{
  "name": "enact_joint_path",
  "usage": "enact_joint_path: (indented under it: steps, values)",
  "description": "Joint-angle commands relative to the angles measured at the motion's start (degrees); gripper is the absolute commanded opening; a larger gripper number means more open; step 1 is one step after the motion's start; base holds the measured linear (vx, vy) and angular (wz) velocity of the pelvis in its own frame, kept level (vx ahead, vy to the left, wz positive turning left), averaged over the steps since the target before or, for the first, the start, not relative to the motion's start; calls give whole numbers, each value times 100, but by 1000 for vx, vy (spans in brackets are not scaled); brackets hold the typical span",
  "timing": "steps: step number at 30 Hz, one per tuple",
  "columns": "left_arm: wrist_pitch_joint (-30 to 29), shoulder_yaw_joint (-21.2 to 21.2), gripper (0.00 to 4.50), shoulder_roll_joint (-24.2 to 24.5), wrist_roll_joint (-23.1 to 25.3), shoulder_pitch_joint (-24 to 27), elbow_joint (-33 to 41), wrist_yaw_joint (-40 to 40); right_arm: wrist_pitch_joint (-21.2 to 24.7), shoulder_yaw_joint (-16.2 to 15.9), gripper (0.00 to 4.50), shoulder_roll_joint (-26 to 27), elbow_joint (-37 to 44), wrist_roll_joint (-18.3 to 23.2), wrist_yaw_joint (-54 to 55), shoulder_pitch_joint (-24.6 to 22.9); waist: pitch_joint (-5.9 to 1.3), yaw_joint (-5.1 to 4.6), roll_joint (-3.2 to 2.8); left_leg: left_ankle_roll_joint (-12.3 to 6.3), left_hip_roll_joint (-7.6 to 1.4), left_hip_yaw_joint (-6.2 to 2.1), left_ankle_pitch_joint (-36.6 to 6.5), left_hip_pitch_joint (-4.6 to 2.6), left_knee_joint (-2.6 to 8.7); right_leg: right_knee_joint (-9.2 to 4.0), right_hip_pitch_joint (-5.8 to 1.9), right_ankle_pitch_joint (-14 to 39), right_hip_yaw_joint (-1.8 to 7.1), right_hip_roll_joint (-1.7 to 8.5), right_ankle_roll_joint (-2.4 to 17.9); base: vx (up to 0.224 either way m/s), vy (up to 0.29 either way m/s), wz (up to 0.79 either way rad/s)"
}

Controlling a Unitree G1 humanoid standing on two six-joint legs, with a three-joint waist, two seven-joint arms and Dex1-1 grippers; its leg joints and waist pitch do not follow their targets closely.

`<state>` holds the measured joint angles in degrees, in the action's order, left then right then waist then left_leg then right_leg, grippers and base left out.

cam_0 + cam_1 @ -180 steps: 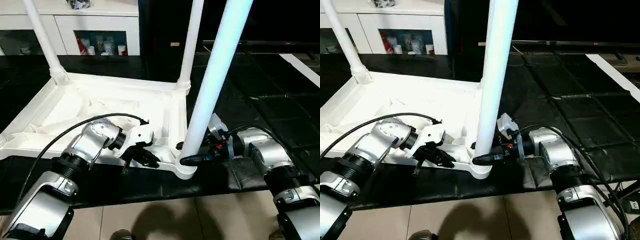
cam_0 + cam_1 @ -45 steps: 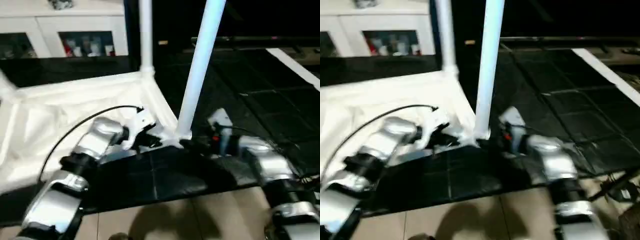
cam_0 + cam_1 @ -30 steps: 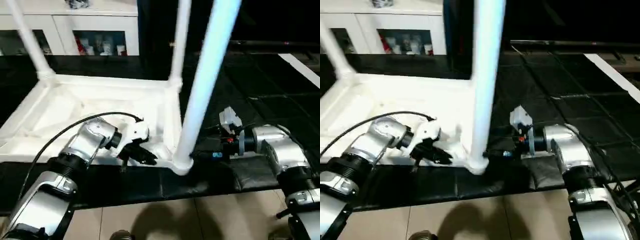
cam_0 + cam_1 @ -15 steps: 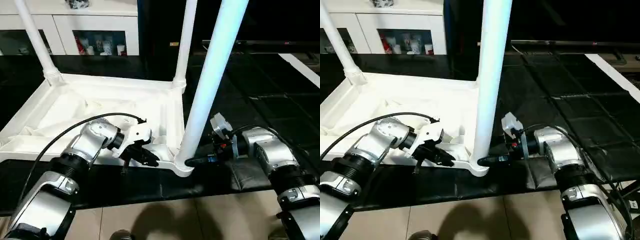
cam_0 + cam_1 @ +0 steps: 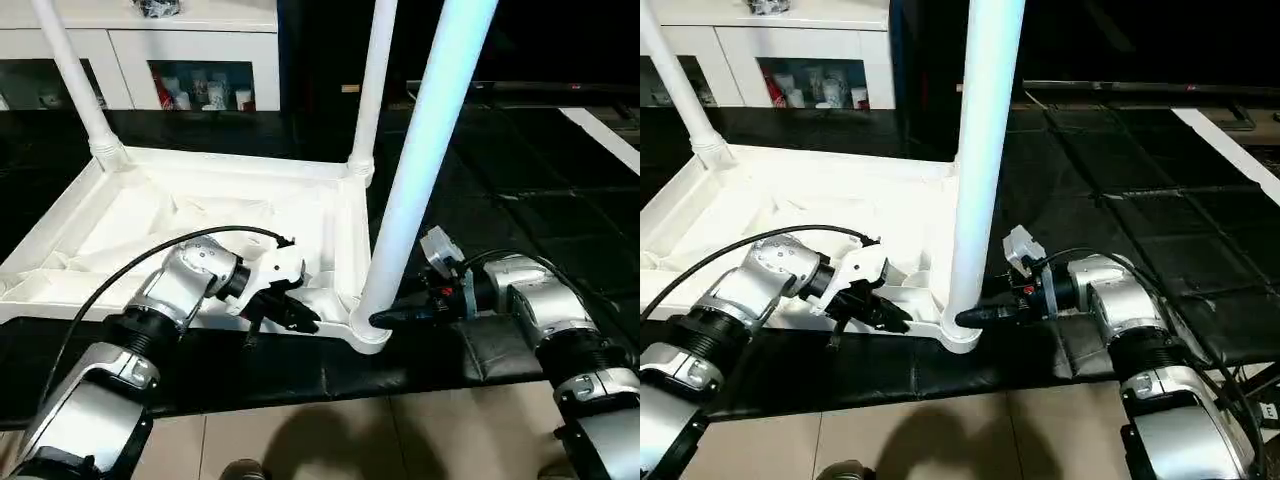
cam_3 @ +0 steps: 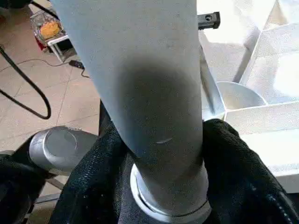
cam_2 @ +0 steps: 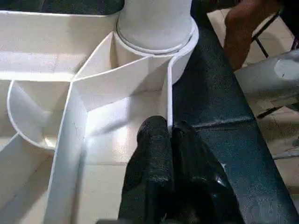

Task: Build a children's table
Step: Rotate leg to tighten

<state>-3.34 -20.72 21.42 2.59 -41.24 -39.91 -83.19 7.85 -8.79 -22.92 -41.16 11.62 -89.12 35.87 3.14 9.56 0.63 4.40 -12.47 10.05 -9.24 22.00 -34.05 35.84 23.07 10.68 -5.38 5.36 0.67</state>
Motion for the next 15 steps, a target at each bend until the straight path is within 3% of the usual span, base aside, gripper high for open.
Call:
enact_joint_path:
  steps: [1, 4, 5, 9, 12, 15]
  values:
    - [-73, 30, 0, -183, -33, -204, -18, 255, 124, -22, 206, 81, 152, 155, -91, -59, -434, -55, 24, -255, -130, 21, -1091, -129, 367, -387, -288, 827, 283, 328, 1435, 0, 0, 0]
    - [-450, 185, 0, -473, -2, -322, -150, 929, 272, 106, 205, 243, 419, 182, 515, -309, -410, -32, 43, -172, -138, 23, -1251, -153, 382, -422, -265, 1101, 290, 329, 1354, 0, 0, 0]
    - [-632, 279, 0, -636, -9, -381, -203, 1284, 345, 129, 204, 346, 549, 109, 927, -438, -411, -16, 23, -146, -141, 15, -1281, -169, 382, -422, -253, 1140, 293, 339, 1353, 0, 0, 0]
    - [-1271, 616, 0, -1195, -147, -560, -295, 2269, 783, 329, 202, 805, 856, -28, 2324, -745, -391, -113, 76, 26, -92, -15, -1392, -128, 423, -498, -299, 1762, 281, 359, 1028, 0, 0, 0]
    - [-1435, 803, 0, -1533, -241, -704, -390, 2772, 1121, 608, 199, 1265, 1005, -46, 3352, -826, -382, -198, 37, -7, -68, -11, -1393, -114, 422, -538, -276, 1780, 293, 337, 960, 0, 0, 0]
    - [-1343, 880, 0, -1680, -255, -822, -534, 2986, 1233, 779, 199, 1541, 1062, -91, 4067, -828, -397, -248, 41, 32, -51, -28, -1395, -105, 430, -543, -293, 1792, 275, 341, 918, 0, 0, 0]
